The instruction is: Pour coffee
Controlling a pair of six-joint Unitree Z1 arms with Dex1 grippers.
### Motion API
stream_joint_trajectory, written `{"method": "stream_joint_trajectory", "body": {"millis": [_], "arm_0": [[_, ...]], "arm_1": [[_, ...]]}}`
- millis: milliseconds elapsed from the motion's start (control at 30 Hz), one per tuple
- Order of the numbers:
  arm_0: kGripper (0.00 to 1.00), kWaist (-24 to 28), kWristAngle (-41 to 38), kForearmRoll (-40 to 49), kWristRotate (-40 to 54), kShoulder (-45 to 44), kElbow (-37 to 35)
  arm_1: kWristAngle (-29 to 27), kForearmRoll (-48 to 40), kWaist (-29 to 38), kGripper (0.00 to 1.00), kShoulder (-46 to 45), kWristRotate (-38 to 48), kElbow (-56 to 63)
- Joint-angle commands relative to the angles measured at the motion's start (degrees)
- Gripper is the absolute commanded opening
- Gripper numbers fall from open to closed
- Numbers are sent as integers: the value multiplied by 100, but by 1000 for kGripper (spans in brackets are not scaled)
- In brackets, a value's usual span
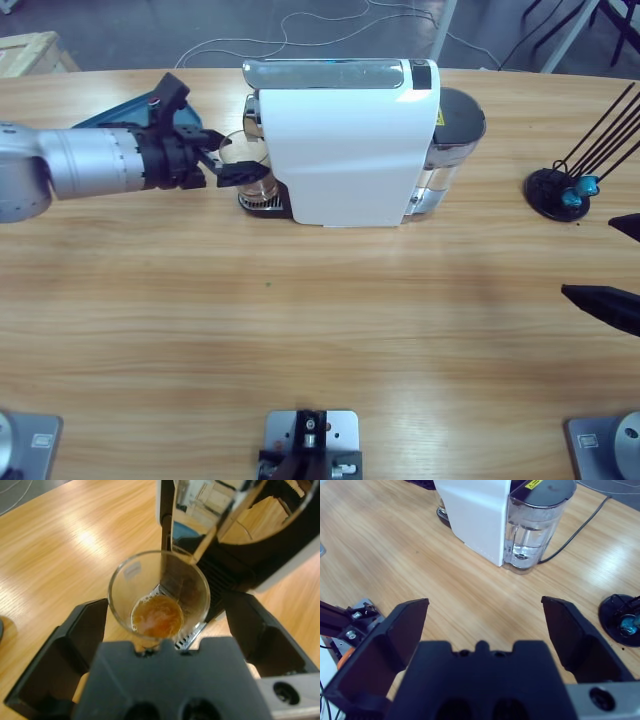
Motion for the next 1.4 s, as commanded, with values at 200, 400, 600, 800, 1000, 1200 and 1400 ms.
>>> {"method": "stream_joint_trajectory", "body": {"millis": [200,400,600,800,1000,1200,1400], "arm_0": [[945,34,-122,-160,-57,718,-262],[723,43,-122,-204,-23,807,-381],[439,43,-131,-213,28,760,-342],[434,361,280,-213,-22,66,285],[355,1395,319,190,-30,-1123,475],[361,2481,317,246,-52,-878,171],[361,3065,405,85,-287,-180,71]], "arm_1": [[24,-73,2,1000,168,-50,143],[24,-73,2,1000,165,-50,143],[24,-73,2,1000,167,-50,143],[15,-73,0,1000,165,-50,143],[15,-73,2,1000,156,-85,143],[20,-71,2,1000,103,-94,160],[24,-64,2,1000,65,-103,160]]}}
